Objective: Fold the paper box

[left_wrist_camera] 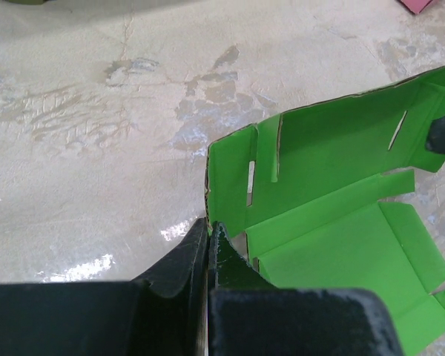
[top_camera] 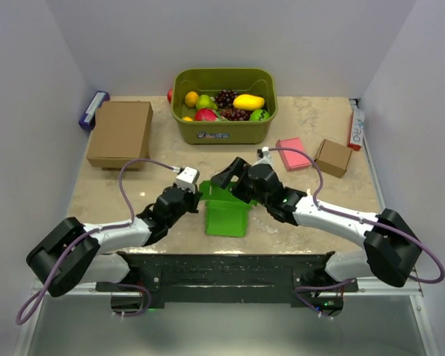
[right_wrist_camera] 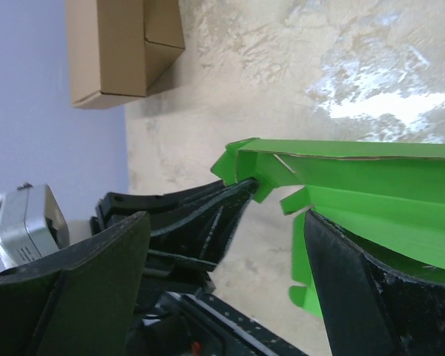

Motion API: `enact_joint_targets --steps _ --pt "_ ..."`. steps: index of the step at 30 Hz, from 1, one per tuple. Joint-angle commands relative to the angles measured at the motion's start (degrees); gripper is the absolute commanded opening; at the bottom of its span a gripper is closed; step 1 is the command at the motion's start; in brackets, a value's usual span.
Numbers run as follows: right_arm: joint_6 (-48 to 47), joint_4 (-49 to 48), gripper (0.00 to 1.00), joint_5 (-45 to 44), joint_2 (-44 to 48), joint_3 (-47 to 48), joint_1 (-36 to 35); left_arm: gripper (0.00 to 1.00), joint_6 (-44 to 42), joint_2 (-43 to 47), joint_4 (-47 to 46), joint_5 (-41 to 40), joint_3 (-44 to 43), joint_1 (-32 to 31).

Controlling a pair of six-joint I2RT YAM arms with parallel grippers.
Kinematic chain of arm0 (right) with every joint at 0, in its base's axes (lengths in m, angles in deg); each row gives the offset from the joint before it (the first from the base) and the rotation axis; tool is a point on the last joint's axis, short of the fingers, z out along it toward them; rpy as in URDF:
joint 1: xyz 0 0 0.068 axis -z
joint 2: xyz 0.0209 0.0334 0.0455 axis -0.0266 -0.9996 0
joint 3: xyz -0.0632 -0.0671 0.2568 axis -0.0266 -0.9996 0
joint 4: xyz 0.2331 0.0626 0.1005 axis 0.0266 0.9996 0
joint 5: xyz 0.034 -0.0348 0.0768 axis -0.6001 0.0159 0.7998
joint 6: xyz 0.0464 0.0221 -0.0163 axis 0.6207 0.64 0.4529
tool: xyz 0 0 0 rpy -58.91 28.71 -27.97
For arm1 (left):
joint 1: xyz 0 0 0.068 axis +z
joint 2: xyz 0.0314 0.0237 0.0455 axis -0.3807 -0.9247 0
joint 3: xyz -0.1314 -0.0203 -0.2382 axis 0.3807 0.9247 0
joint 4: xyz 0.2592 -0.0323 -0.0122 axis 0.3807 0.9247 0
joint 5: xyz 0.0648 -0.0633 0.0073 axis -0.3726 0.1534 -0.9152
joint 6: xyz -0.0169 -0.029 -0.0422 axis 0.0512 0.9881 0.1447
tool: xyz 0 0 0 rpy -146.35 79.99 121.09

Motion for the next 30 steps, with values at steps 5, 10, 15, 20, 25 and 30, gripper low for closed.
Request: enact_joint_targets --steps 5,10,15,20,25,30 --pt "14.0 -10.2 0.86 -2.9 -1.4 -3.6 0.1 0.0 -1.2 1.6 -7.8 -6.7 2.5 -2.0" --pt "16.8 -10.9 0.85 -8.9 -0.3 -7.1 0.5 0.0 -1.5 2.3 -10.7 -7.1 4.6 -2.2" --pt "18.9 -12.2 0.84 -11.4 -0.5 -9.5 1.1 0.0 -2.0 2.9 -13.1 -7.3 6.0 -2.5" --pt "19.1 -13.6 0.83 -12.2 -2.5 -9.6 2.1 0.0 -2.7 3.1 -14.3 -7.0 7.3 -2.6" --pt "18.6 -13.8 0.8 -13.6 -2.8 -9.4 2.6 0.0 -3.2 3.8 -15.4 -7.0 8.3 -2.8" --pt "19.0 -15.8 0.74 -12.2 -5.7 -9.2 2.6 0.0 -3.5 3.8 -16.9 -6.9 8.9 -2.9"
